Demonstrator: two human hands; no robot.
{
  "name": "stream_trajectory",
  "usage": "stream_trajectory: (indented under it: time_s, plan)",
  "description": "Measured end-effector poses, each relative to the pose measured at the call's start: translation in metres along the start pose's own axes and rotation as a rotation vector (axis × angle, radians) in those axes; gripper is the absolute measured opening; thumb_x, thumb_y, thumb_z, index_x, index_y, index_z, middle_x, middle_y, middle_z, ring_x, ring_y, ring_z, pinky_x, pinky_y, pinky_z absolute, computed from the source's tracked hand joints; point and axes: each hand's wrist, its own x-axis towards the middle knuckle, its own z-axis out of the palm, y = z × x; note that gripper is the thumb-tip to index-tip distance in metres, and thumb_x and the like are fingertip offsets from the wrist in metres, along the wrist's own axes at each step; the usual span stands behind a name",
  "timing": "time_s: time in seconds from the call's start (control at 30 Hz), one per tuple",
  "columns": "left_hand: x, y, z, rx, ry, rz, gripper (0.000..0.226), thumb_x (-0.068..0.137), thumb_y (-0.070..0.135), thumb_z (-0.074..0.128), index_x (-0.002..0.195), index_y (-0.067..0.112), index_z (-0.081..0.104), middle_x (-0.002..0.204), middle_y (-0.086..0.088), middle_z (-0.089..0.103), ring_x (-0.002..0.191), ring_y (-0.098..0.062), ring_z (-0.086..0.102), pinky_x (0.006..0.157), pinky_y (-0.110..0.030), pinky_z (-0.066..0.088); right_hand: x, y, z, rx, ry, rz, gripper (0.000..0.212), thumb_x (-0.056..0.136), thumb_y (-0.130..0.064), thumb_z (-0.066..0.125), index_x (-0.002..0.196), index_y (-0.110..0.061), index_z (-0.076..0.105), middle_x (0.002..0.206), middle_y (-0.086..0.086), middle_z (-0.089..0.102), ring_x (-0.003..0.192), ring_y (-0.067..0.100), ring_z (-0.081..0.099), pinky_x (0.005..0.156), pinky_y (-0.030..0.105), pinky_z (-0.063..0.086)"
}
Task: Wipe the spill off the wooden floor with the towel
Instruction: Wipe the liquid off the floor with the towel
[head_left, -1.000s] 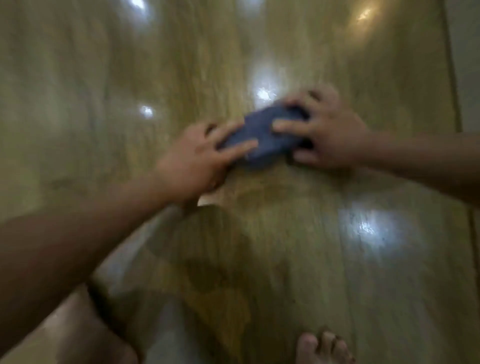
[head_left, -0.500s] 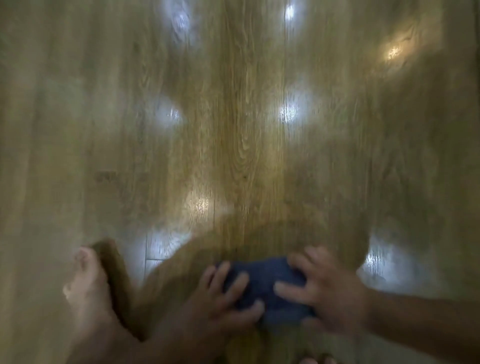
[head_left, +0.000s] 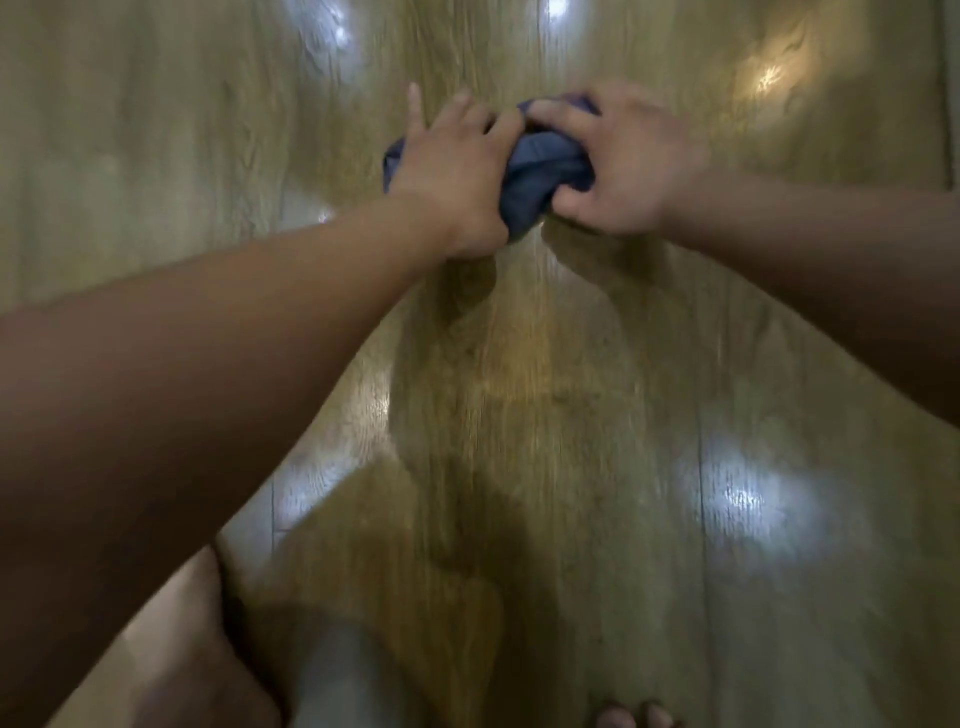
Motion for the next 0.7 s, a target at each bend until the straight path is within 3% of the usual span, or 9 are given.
stream_trajectory:
  time_s: [0.07,0.13,0.27,0.4,0.47,0.53,0.63,0.7]
  plan:
    - [-0.039,0.007,0.012,-0.047,0.077,0.050,0.074,0.067,0.044,0.058,0.133,0.012,0.043,0.139,-0.016,0.045,0.133,-0.037,0.038,0.111,-0.054,0.026,-0.035,-0.016,0.015,0.053,0.036,0.023,0.078,0.072,-0.057,0.049,0.146,-0.035,0.038,0.136,0.020,0.048,0.118,0.043,0.048,0.099,0.048,0.038]
    - [-0.114,0.017,0.037,-0.187,0.105,0.118,0.070,0.065,0.048,0.058,0.125,0.011,0.053,0.140,-0.019,0.047,0.130,-0.039,0.042,0.110,-0.056,0.027,-0.104,-0.048,0.035,0.172,0.087,-0.046,0.076,0.068,-0.055,0.059,0.139,-0.031,0.045,0.129,0.025,0.051,0.110,0.043,0.051,0.094,0.050,0.037]
    - [-0.248,0.051,0.086,-0.297,0.005,0.307,0.049,0.076,0.053,0.068,0.109,0.017,0.059,0.144,-0.021,0.049,0.132,-0.039,0.043,0.106,-0.064,0.029,-0.218,-0.085,0.062,0.230,0.014,-0.406,0.070,0.070,-0.056,0.070,0.132,-0.030,0.049,0.124,0.020,0.046,0.101,0.036,0.052,0.085,0.047,0.037]
    - [-0.221,0.034,0.088,-0.337,0.010,0.468,0.038,0.087,0.051,0.060,0.109,0.021,0.055,0.133,-0.021,0.056,0.119,-0.040,0.053,0.103,-0.059,0.036,-0.186,-0.056,0.060,0.208,-0.069,-0.667,0.066,0.079,-0.062,0.062,0.134,-0.029,0.045,0.119,0.018,0.048,0.096,0.033,0.053,0.082,0.046,0.041]
    - [-0.178,0.017,0.079,-0.306,0.079,0.516,0.043,0.086,0.054,0.056,0.112,0.020,0.052,0.127,-0.023,0.054,0.114,-0.040,0.052,0.105,-0.055,0.031,-0.153,-0.040,0.055,0.203,-0.034,-0.617,0.068,0.078,-0.063,0.057,0.135,-0.028,0.044,0.117,0.022,0.053,0.100,0.034,0.051,0.086,0.047,0.038]
    - [-0.119,0.003,0.066,-0.182,0.151,0.485,0.050,0.086,0.056,0.052,0.117,0.017,0.051,0.132,-0.024,0.051,0.122,-0.042,0.047,0.110,-0.060,0.026,-0.117,-0.019,0.044,0.177,0.000,-0.428,0.073,0.073,-0.062,0.056,0.137,-0.029,0.043,0.121,0.026,0.054,0.107,0.039,0.049,0.092,0.049,0.035]
    - [-0.023,0.007,0.026,-0.007,0.110,0.284,0.064,0.092,0.060,0.039,0.141,0.019,0.040,0.156,-0.022,0.028,0.146,-0.045,0.019,0.113,-0.072,0.007,-0.065,0.025,0.015,0.114,0.000,-0.066,0.075,0.074,-0.062,0.049,0.143,-0.035,0.035,0.134,0.025,0.047,0.120,0.045,0.045,0.103,0.053,0.034]
    - [0.019,0.025,-0.003,0.027,0.088,0.125,0.064,0.094,0.057,0.040,0.150,0.030,0.025,0.163,-0.017,0.010,0.149,-0.044,0.005,0.113,-0.072,0.002,-0.048,0.055,-0.001,0.071,0.055,0.149,0.073,0.079,-0.066,0.049,0.144,-0.037,0.033,0.134,0.021,0.048,0.123,0.044,0.045,0.105,0.054,0.038]
